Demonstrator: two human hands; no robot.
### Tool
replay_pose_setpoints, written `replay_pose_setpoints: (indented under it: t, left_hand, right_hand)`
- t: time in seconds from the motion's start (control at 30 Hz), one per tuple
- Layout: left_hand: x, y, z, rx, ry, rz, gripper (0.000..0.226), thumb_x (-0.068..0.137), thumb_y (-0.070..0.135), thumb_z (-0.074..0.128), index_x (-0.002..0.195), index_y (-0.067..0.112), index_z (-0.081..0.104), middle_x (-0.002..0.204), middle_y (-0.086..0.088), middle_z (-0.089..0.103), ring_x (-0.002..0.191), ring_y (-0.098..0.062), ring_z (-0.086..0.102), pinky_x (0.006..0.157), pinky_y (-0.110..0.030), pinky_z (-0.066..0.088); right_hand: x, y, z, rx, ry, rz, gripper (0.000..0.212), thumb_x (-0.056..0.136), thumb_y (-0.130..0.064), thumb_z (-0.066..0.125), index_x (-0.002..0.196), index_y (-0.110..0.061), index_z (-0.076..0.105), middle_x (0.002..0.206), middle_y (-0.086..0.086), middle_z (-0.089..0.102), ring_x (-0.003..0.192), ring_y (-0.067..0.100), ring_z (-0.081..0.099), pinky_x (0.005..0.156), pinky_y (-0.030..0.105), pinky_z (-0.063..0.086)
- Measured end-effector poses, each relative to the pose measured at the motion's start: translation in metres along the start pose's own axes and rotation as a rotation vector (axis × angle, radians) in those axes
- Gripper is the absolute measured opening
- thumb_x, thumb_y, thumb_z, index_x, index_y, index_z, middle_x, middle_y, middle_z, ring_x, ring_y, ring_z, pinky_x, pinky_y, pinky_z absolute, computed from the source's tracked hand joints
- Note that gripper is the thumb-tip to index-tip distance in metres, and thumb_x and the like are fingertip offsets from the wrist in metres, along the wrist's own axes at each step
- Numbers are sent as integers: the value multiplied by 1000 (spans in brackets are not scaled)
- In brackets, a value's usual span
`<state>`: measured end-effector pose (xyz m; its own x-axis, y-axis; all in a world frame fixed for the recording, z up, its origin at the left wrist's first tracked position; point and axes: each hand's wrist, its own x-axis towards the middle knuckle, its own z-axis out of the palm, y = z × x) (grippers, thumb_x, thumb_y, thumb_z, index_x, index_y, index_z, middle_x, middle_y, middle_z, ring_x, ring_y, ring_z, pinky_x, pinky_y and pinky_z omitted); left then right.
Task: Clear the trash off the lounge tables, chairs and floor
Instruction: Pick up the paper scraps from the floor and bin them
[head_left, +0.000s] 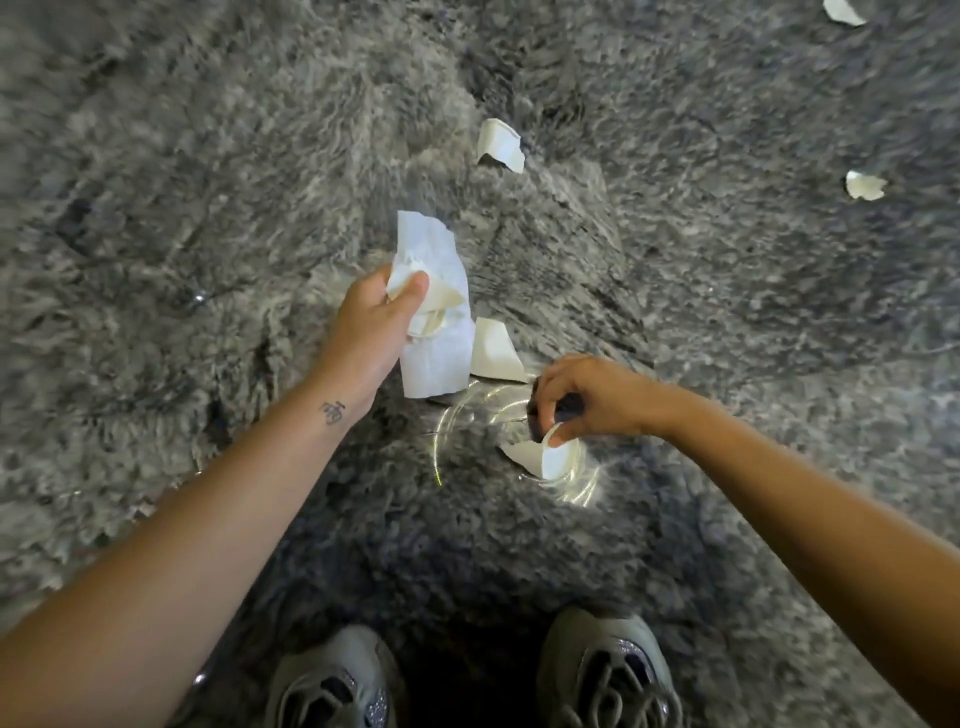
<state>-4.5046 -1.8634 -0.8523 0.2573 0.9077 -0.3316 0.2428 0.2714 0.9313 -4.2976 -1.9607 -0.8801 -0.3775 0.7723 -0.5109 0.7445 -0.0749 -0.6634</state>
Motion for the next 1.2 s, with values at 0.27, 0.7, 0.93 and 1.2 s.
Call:
replay_pose_setpoints:
  t: [0.27,0.7,0.93,1.2]
  left_hand:
    - [-15,-4,9,-20,15,41,18,96,24,49,86,32,62,82,16,68,76,3,64,67,-19,51]
    - [-20,-6,5,-215,15,8,27,80,40,58,102,24,64,94,5,72,87,-10,68,72,-23,54]
    - [-9,-16,-4,-64,162,-26,3,89,25,61,91,24,64,91,0,70,86,-17,66,81,-42,53]
    - [7,-27,-14,-78,186,-62,3,89,24,60,88,24,63,79,11,68,73,-4,64,67,-29,49]
  right_hand:
    - [11,-44,-16,755,609,-39,16,74,-3,74,75,-16,64,66,-1,61,62,10,55,61,19,50]
    - [62,-74,1,784,787,-9,22,74,-9,76,73,-26,61,71,-4,62,66,8,55,67,25,50]
    - [66,-56,-5,612,728,34,28,71,-13,78,87,-23,58,71,-8,58,61,4,53,61,13,44]
    - [60,-17,3,10,545,285,36,71,-31,78,101,-18,62,90,-5,51,96,19,50,83,28,35]
